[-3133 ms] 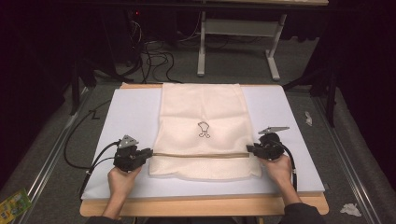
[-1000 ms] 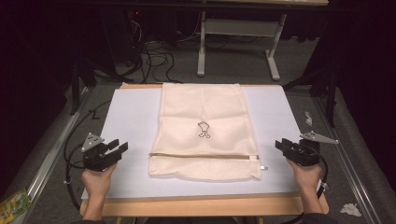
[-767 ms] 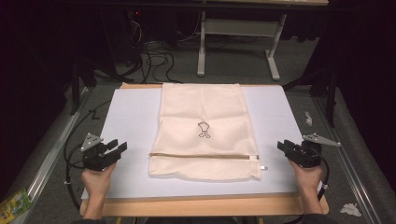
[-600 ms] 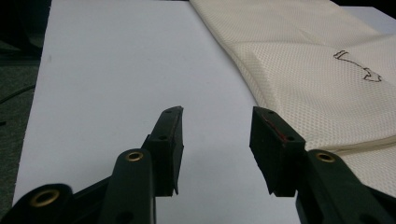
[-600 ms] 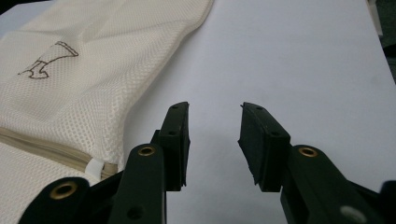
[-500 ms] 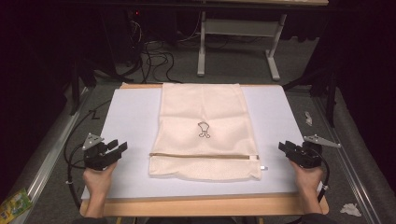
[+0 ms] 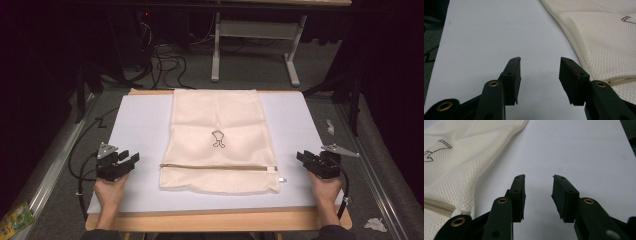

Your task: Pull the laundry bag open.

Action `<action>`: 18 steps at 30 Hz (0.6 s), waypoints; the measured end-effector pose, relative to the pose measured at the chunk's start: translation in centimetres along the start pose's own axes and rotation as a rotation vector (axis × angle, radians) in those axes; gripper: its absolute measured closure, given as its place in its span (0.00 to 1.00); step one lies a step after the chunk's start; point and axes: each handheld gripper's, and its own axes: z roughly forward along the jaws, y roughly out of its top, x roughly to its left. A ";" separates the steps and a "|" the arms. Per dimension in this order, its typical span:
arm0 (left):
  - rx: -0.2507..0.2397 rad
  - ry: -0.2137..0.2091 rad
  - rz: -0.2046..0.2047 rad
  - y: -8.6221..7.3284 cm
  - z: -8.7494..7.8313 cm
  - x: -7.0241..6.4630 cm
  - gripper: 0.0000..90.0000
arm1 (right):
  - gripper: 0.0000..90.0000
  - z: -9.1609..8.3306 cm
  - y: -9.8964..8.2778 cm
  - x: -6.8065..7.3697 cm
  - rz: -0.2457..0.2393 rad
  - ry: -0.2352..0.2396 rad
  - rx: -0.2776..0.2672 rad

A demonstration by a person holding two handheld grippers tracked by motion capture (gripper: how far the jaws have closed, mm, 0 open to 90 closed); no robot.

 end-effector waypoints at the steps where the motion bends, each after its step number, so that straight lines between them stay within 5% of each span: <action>1: 0.001 -0.001 -0.002 0.0 0.1 0.0 0.58 | 0.71 0.1 -0.1 0.0 0.000 -0.001 0.002; 18: 0.001 0.024 -0.010 -0.6 1.9 0.4 0.57 | 0.71 1.0 -0.3 0.0 -0.019 -0.034 0.016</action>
